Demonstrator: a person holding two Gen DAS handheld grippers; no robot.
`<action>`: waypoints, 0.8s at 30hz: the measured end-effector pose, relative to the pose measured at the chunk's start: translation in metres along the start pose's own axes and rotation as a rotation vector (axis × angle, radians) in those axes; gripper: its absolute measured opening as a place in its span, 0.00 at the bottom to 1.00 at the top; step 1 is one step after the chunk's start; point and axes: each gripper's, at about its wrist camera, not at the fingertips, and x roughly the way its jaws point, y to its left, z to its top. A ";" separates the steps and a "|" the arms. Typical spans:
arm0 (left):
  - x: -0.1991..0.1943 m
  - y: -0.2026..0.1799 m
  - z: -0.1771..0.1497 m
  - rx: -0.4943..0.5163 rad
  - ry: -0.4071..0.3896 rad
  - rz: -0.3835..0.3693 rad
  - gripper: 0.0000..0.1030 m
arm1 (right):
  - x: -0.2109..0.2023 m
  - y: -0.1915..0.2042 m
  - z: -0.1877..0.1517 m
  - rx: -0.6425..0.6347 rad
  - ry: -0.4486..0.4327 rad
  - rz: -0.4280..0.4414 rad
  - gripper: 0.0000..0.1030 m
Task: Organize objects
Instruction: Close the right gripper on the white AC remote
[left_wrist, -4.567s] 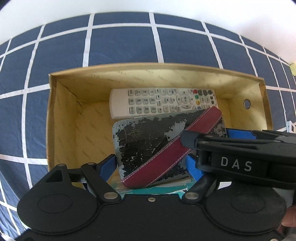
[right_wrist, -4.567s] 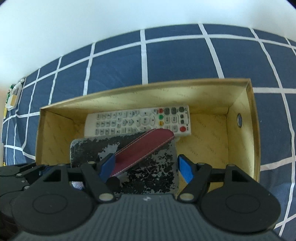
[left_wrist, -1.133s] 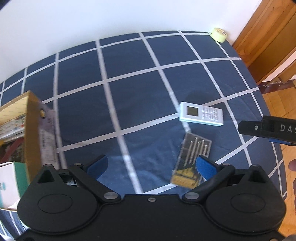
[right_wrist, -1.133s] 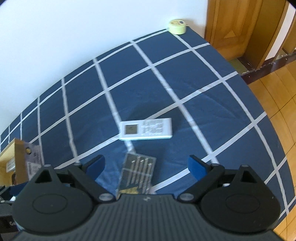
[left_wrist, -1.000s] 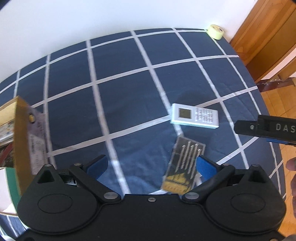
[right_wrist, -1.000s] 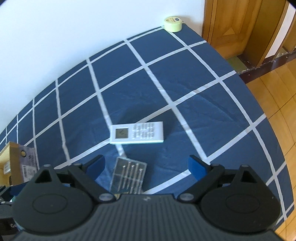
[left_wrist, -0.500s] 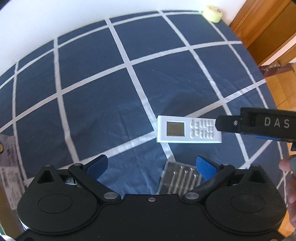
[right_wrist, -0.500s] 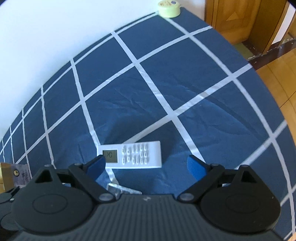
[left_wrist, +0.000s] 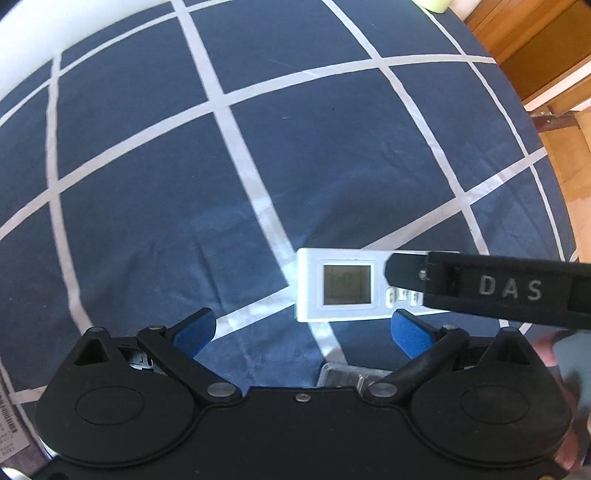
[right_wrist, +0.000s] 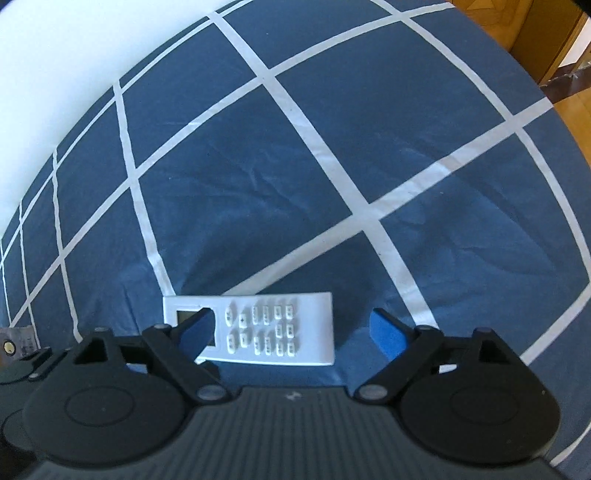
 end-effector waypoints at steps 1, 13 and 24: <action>0.002 -0.002 0.000 0.003 0.004 -0.006 0.98 | 0.001 0.000 0.000 0.011 -0.003 -0.001 0.81; 0.014 -0.005 0.010 0.001 0.020 -0.048 0.91 | 0.006 0.004 0.004 -0.005 0.025 -0.004 0.69; 0.011 -0.015 0.015 0.019 0.032 -0.095 0.67 | 0.004 0.003 0.005 0.005 0.031 0.002 0.65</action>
